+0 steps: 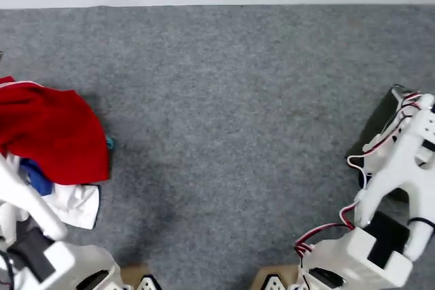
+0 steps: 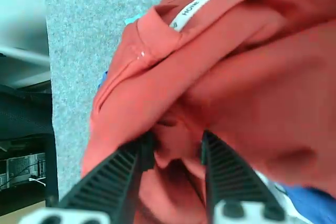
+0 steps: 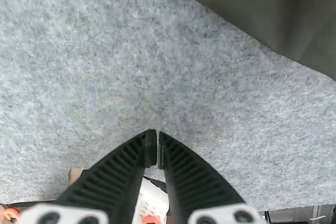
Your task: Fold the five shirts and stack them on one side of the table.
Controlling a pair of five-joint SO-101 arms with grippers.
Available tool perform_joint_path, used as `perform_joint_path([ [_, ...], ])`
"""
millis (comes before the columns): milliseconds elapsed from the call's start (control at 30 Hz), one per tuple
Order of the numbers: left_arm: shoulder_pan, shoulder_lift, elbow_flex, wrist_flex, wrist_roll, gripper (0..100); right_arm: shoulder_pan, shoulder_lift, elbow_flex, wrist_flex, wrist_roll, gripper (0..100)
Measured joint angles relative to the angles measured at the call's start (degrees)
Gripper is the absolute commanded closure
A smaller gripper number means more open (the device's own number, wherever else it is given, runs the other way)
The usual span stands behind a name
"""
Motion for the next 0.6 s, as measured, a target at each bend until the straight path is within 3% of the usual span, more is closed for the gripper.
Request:
perform_joint_path([
  [67,0.00,1.76,0.00,-2.20,1.05,100,0.00,0.00,0.00,0.00,0.00,98.8],
  [300,1.41,-1.23,0.09,-3.69,2.29,100,0.00,0.00,0.00,0.00,0.00,98.8],
  [600,13.45,-22.86,0.00,-6.51,19.60,100,0.00,0.00,0.00,0.00,0.00,98.8],
])
